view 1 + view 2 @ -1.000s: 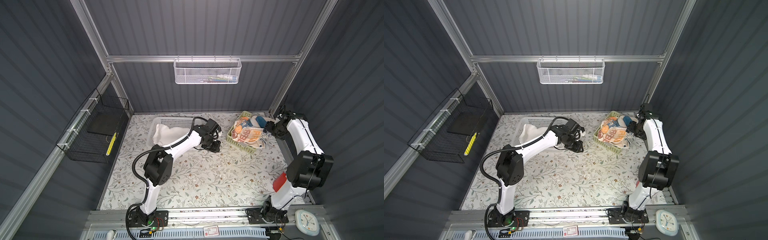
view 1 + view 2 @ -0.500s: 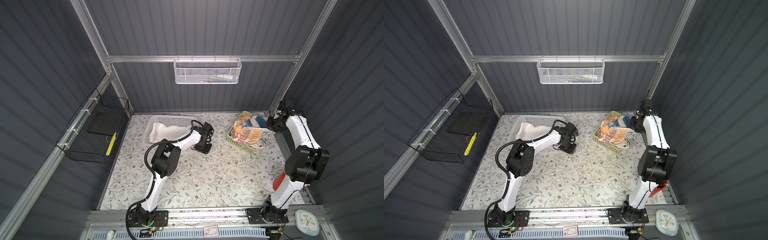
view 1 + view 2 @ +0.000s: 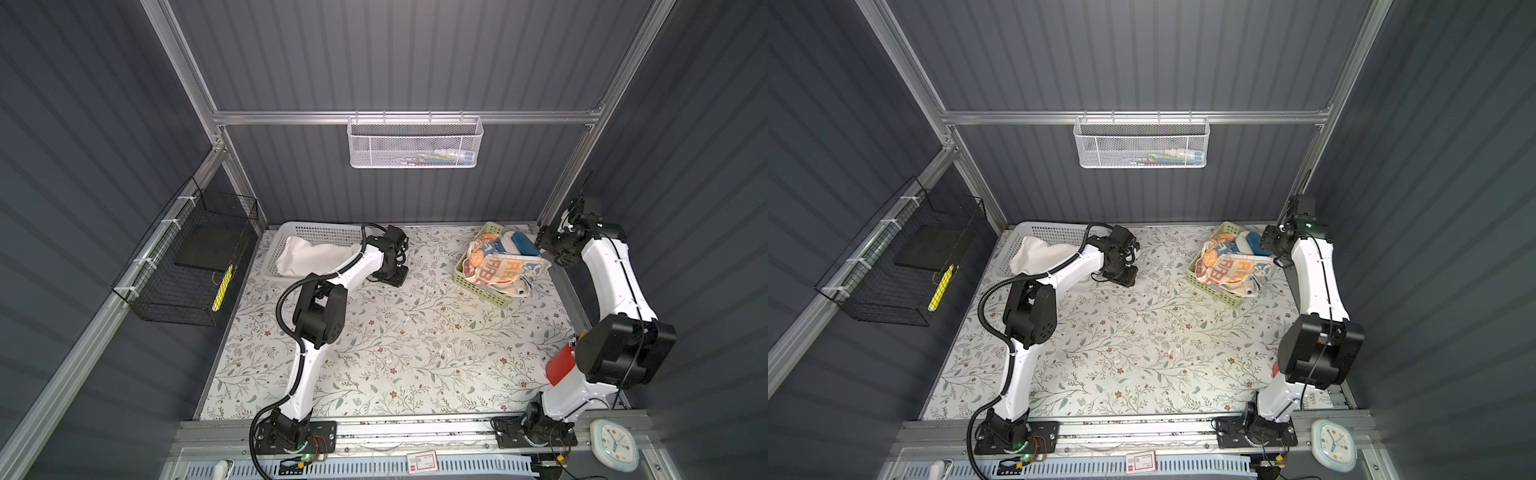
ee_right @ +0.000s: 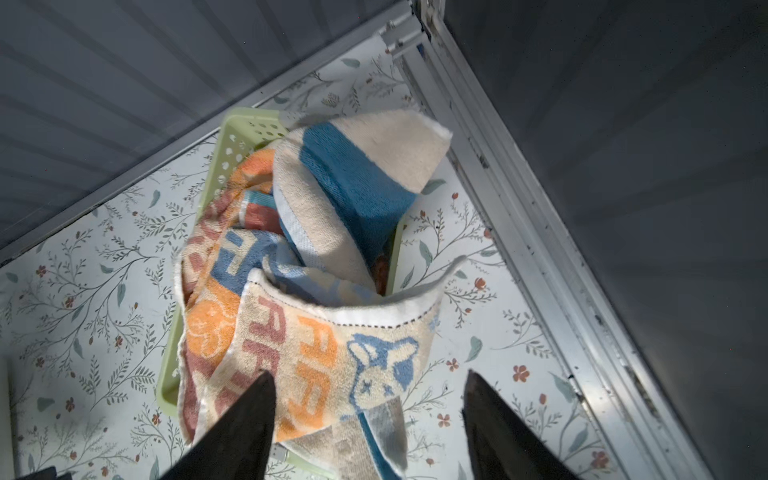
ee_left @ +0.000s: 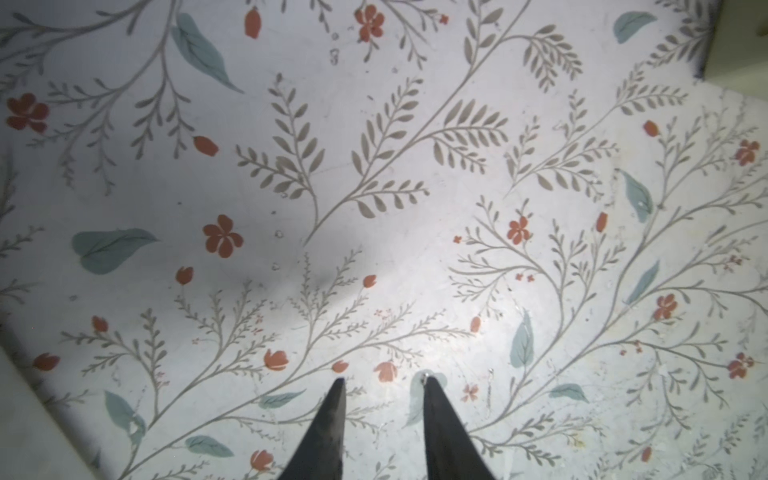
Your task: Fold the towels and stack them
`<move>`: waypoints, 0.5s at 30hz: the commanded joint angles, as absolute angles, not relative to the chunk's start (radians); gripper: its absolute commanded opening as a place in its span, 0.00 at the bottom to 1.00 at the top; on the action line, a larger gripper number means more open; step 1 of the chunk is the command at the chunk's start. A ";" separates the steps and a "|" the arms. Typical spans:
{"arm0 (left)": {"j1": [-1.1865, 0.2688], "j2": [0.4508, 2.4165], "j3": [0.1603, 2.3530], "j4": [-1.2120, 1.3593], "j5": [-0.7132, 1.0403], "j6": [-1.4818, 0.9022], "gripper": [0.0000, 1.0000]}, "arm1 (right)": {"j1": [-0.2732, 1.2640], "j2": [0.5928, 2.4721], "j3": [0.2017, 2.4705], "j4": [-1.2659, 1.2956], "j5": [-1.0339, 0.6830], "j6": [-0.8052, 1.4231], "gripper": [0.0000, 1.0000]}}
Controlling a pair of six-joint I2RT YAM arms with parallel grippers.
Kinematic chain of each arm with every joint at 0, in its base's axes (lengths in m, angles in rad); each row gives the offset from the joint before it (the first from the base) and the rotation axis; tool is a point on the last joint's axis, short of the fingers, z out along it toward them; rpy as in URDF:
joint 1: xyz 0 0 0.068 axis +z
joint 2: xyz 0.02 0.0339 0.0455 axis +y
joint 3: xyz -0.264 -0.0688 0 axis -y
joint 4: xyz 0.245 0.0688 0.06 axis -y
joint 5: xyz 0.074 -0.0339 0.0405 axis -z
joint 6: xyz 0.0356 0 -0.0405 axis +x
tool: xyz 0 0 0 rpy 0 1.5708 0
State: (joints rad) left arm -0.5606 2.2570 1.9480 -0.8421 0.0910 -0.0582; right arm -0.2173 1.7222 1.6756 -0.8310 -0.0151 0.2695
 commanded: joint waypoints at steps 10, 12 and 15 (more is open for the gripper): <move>-0.566 2.153 1.898 -0.811 0.190 -0.097 0.33 | -0.230 1.868 1.697 -0.809 -0.079 0.295 0.29; -0.565 2.147 1.908 -0.818 0.182 -0.091 0.33 | -0.225 1.836 1.704 -0.803 -0.065 0.289 0.16; -0.565 2.132 1.923 -0.828 0.175 -0.084 0.33 | -0.210 1.766 1.717 -0.796 -0.040 0.271 0.02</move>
State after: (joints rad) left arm -0.5663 2.1792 1.9087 -0.8143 0.1616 -0.0860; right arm -0.2203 1.8469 1.6783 -0.8139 -0.0582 0.2905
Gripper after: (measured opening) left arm 0.327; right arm 0.048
